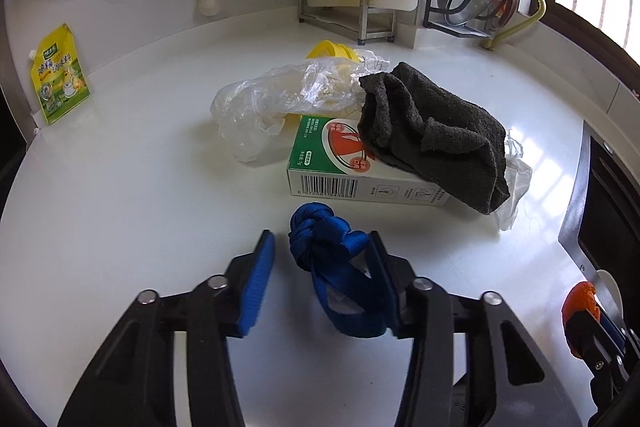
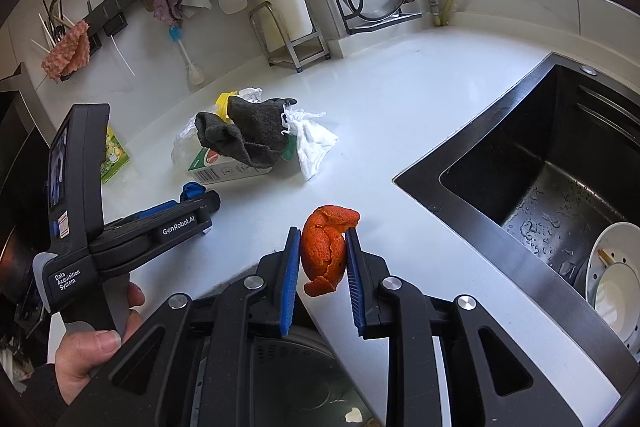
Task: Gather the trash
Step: 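Grasp the blue rubber band with the left tool while the right tool lifts the orange peel, then carry the blue band and orange peel over the trash basket with both tools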
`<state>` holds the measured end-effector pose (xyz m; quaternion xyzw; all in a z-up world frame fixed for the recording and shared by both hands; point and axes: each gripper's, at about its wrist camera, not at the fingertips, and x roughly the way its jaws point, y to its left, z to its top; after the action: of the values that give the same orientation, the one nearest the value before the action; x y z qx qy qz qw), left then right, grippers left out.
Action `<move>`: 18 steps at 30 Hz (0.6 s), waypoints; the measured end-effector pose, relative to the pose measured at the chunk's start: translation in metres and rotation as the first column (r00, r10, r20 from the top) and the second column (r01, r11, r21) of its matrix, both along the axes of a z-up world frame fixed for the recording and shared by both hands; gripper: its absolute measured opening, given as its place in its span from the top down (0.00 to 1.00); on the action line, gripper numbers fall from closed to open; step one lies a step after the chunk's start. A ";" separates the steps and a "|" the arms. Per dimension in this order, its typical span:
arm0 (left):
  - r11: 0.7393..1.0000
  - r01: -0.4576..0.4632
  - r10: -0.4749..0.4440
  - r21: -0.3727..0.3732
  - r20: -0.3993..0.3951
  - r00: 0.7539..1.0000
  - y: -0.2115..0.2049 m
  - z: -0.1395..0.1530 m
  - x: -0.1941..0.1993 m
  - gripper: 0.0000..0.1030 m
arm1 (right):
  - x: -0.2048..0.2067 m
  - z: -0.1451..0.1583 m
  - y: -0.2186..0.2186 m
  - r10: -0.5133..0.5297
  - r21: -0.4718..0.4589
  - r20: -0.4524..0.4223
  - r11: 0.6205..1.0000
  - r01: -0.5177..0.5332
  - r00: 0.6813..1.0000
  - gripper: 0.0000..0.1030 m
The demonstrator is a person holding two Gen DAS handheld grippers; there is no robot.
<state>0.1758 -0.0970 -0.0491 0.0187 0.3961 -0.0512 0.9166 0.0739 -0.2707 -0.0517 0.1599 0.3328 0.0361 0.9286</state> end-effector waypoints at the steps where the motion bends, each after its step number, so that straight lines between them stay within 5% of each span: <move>1: 1.000 0.006 -0.006 -0.009 0.000 1.000 0.001 0.001 -0.001 0.74 | -0.001 0.000 0.000 0.000 0.000 -0.002 1.000 0.000 1.000 0.79; 8: 0.997 0.033 -0.030 -0.065 0.037 0.999 0.014 0.013 -0.025 0.79 | -0.013 -0.002 0.003 0.005 0.005 -0.010 1.000 -0.005 1.000 0.79; 18: 0.999 0.046 -0.045 -0.015 0.059 0.997 0.029 0.019 -0.096 0.79 | -0.058 0.000 0.014 0.021 -0.004 -0.020 1.000 -0.021 1.000 0.79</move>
<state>0.0802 -0.0678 -0.0300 0.0220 0.3679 -0.0748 0.9266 0.0156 -0.2567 -0.0519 0.1547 0.3438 0.0434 0.9252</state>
